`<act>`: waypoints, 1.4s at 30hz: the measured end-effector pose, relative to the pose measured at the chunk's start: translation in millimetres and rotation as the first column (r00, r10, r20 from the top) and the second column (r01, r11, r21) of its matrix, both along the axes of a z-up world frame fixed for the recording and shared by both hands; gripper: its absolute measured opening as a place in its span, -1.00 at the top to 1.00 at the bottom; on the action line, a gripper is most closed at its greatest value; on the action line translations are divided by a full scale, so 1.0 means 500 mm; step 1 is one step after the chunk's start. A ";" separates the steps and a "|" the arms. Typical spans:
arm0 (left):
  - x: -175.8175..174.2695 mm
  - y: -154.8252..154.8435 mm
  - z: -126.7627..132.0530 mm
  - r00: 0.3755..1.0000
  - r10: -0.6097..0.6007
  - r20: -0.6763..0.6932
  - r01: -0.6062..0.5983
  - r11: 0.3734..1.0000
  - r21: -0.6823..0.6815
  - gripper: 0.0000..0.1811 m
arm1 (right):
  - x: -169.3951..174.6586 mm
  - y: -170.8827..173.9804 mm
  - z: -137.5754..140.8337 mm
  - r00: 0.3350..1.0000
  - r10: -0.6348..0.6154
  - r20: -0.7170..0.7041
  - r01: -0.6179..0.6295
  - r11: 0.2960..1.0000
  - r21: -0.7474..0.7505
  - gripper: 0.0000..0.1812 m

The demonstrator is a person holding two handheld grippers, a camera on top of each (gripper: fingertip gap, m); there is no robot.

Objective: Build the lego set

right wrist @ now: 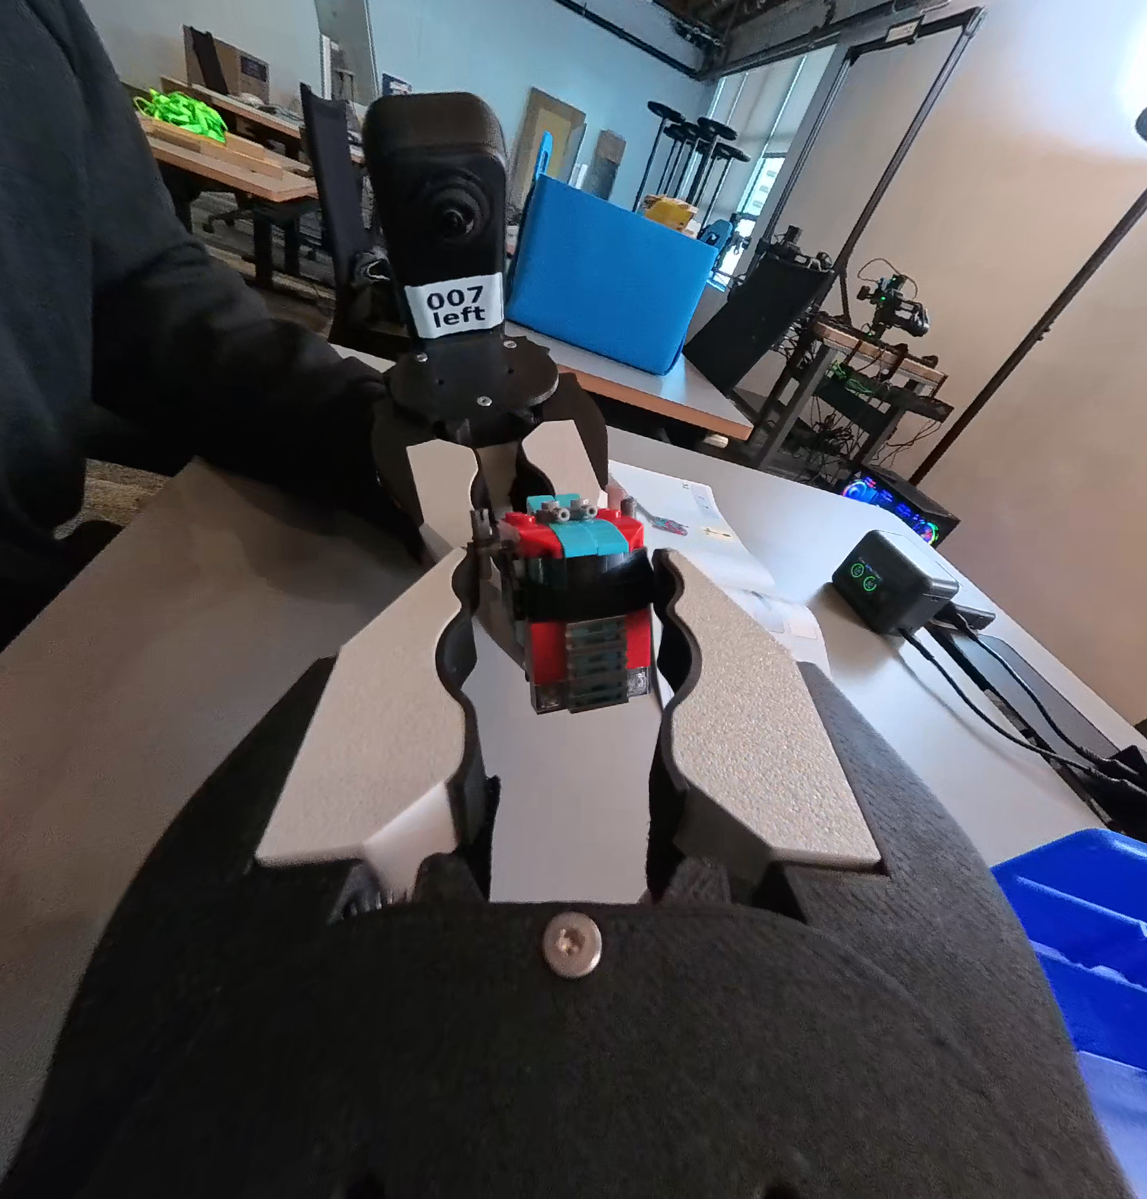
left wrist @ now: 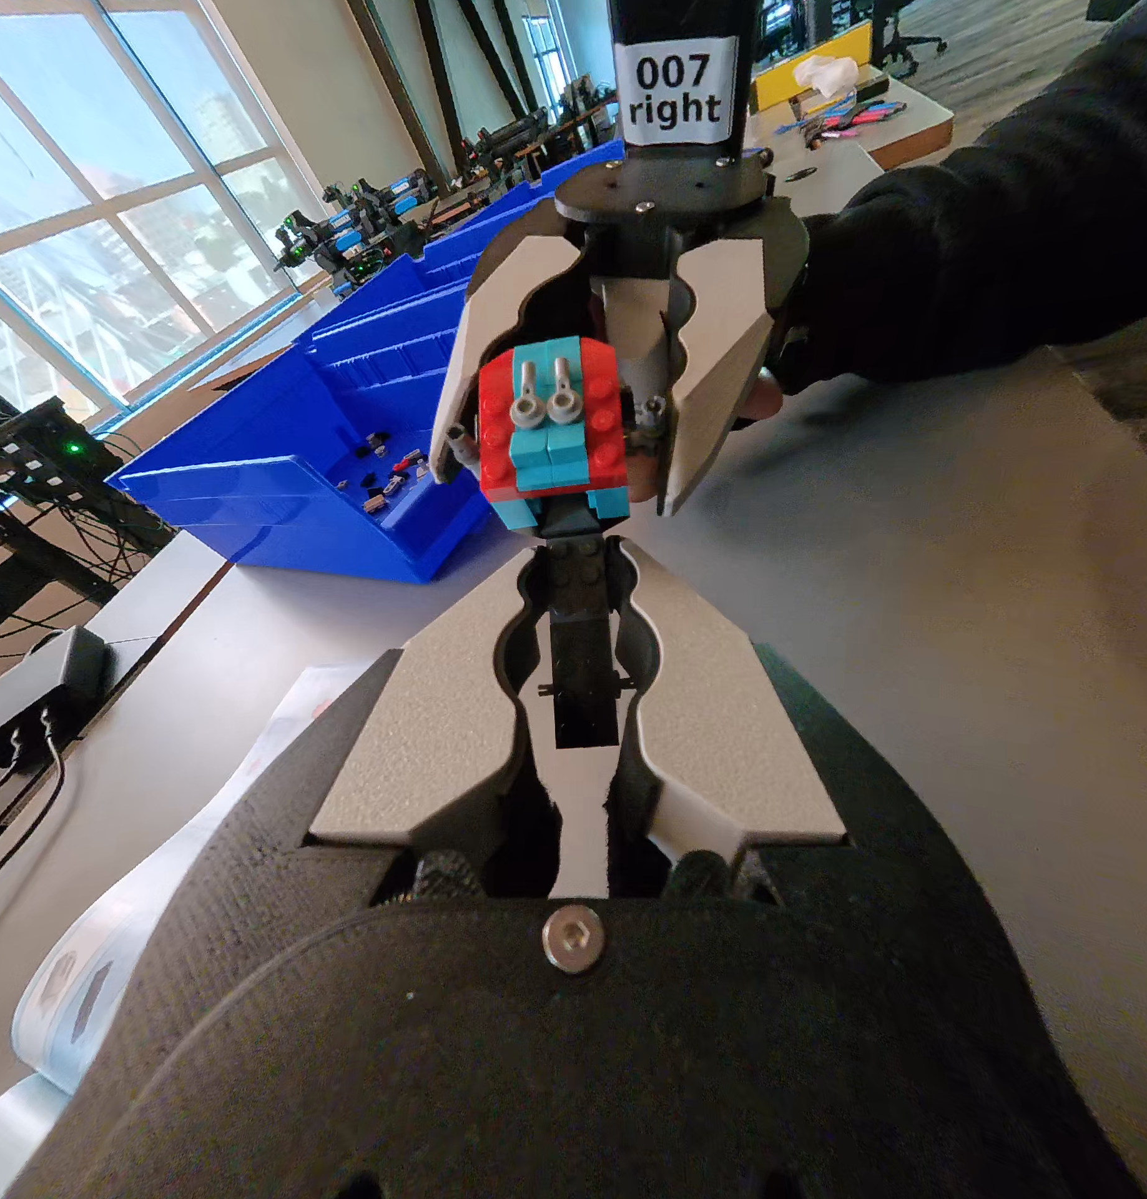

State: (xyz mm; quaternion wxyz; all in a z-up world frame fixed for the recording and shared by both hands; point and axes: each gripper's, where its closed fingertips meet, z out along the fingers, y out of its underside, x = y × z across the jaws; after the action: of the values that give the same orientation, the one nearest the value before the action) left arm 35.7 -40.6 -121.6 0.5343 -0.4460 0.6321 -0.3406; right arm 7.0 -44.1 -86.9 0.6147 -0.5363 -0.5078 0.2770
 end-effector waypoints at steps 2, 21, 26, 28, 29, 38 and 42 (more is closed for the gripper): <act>-0.001 0.000 -0.001 1.000 -0.001 -0.003 0.001 1.000 0.012 0.81 | -0.001 -0.002 -0.001 1.000 0.005 0.006 -0.005 1.000 -0.002 0.40; -0.008 -0.039 -0.040 0.986 -0.105 -0.126 0.115 0.991 0.073 0.81 | -0.028 -0.039 -0.024 0.992 0.101 0.076 -0.102 0.995 0.001 0.28; -0.012 -0.038 -0.035 0.987 -0.113 -0.115 0.119 0.992 0.044 0.81 | -0.027 -0.038 -0.025 0.992 0.096 0.083 -0.097 0.995 0.004 0.34; -0.012 -0.040 -0.035 0.986 -0.118 -0.117 0.123 0.992 0.038 0.81 | -0.028 -0.040 -0.027 0.991 0.101 0.089 -0.102 0.995 0.009 0.35; -0.012 -0.041 -0.036 0.985 -0.121 -0.120 0.126 0.991 0.036 0.81 | -0.029 -0.042 -0.029 0.990 0.103 0.095 -0.105 0.994 0.012 0.36; -0.012 -0.042 -0.040 0.983 -0.125 -0.134 0.129 0.991 0.024 0.81 | -0.028 -0.044 -0.032 0.989 0.108 0.104 -0.111 0.993 0.027 0.42; -0.013 -0.042 -0.040 0.982 -0.127 -0.137 0.130 0.991 0.014 0.82 | -0.031 -0.042 -0.031 0.991 0.107 0.083 -0.109 0.994 0.015 0.43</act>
State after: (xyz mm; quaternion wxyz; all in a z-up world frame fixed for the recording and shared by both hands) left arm 29.0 -61.7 -141.8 0.4721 -0.4205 0.6982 -0.3360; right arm -8.7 -65.2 -102.5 0.5829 -0.5127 -0.5634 0.2826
